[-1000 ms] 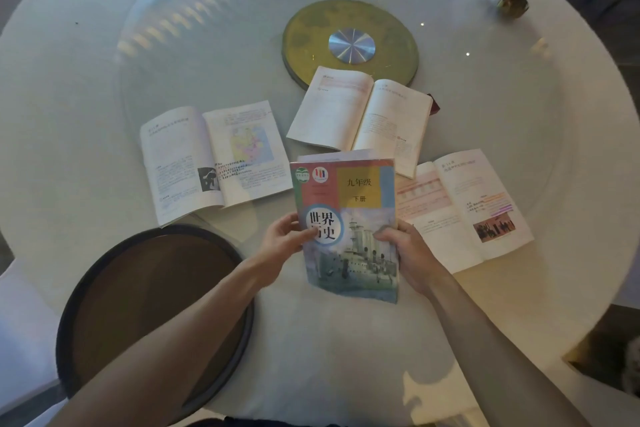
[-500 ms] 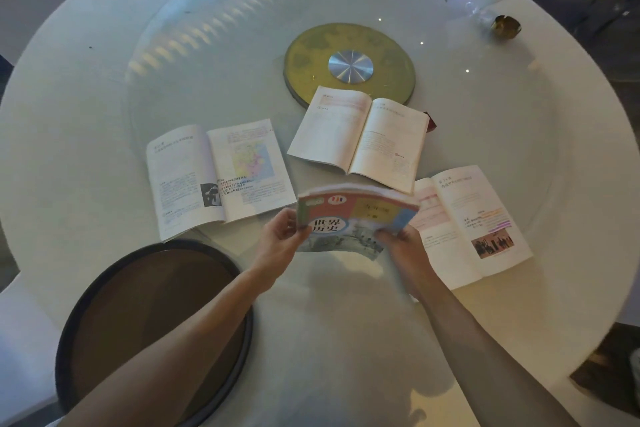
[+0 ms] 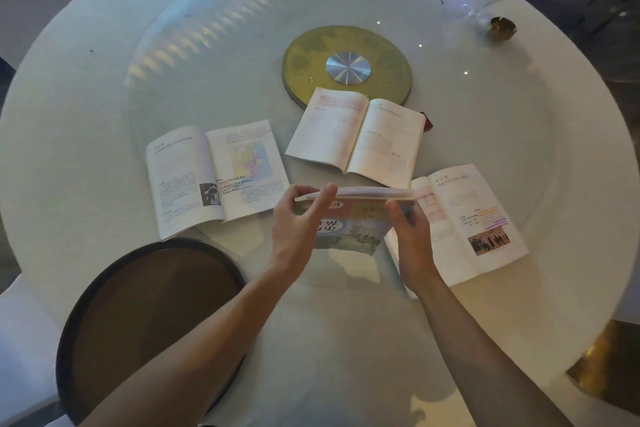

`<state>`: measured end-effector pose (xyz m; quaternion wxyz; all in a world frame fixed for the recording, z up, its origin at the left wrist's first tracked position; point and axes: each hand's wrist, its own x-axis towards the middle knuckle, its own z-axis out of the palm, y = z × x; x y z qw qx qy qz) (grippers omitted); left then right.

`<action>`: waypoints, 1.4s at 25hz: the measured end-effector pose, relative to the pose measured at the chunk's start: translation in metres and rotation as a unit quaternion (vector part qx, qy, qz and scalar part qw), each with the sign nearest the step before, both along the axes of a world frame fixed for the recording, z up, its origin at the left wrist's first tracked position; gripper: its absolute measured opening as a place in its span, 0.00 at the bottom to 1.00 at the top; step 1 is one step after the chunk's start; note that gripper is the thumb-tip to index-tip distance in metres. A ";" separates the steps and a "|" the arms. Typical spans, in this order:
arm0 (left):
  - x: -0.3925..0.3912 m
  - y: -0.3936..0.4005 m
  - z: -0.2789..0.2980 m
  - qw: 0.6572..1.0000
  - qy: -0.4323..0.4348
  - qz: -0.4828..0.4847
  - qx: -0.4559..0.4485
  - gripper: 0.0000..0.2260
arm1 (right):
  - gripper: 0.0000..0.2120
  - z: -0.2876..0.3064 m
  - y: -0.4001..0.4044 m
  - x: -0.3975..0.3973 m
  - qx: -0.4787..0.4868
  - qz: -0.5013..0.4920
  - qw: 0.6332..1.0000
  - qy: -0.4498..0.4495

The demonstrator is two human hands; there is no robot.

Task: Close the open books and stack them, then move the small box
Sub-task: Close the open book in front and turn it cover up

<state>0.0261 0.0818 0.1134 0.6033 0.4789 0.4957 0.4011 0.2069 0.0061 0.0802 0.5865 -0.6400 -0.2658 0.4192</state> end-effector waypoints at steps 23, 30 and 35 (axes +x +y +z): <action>-0.031 0.004 -0.043 0.993 0.068 -0.098 0.022 0.17 | 0.23 -0.014 -0.015 0.010 -0.055 0.081 0.995 -0.029; -0.043 0.019 -0.081 0.970 0.210 -0.116 0.034 0.03 | 0.12 -0.037 -0.011 0.007 -0.168 -0.004 0.974 -0.151; -0.037 0.031 -0.107 0.969 0.216 -0.091 -0.077 0.05 | 0.18 -0.064 0.005 -0.001 -0.246 0.005 0.964 -0.103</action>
